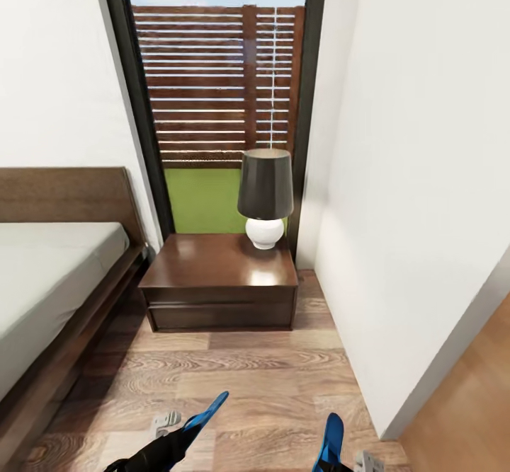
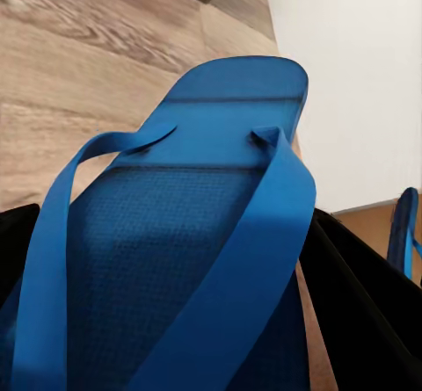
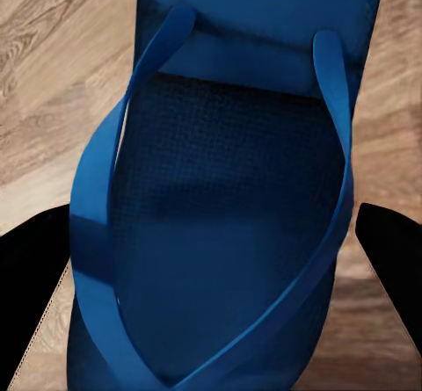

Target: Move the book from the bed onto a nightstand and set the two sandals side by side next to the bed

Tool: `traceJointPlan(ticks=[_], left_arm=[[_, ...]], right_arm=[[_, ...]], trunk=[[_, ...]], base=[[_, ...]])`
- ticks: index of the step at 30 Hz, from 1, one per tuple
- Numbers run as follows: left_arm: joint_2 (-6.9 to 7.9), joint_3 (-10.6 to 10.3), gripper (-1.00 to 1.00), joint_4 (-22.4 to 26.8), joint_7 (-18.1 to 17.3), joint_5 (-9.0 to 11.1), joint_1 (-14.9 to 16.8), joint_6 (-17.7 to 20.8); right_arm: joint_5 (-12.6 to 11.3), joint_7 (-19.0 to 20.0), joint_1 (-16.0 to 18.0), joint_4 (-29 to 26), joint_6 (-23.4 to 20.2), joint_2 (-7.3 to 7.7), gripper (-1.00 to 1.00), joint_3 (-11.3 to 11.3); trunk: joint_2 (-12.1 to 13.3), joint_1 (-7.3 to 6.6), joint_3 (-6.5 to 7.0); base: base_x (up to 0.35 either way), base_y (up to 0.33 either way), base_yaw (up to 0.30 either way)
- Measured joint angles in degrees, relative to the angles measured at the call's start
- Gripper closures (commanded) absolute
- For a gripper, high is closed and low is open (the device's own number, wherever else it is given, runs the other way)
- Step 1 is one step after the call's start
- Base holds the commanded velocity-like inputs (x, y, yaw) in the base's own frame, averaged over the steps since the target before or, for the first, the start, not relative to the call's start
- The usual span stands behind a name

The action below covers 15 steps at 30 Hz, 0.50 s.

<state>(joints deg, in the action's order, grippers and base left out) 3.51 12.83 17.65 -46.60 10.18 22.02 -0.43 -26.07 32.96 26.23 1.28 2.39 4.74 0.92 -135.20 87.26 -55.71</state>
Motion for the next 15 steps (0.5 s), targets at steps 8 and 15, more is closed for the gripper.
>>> traceJointPlan(ticks=[8,15], left_arm=[[0.00,0.0,1.00,0.0,0.0,0.0,0.0,0.0],[0.00,0.0,1.00,0.0,0.0,0.1,0.0,0.0]], right_arm=[[0.0,0.0,0.0,0.0,0.0,-0.05,1.00,0.0],[0.0,0.0,0.0,0.0,0.0,-0.06,1.00,0.1]], trunk=[[0.0,0.02,-0.17],[0.0,0.03,-0.49]], base=[[0.263,-0.043,0.140],[0.035,-0.009,0.245]])
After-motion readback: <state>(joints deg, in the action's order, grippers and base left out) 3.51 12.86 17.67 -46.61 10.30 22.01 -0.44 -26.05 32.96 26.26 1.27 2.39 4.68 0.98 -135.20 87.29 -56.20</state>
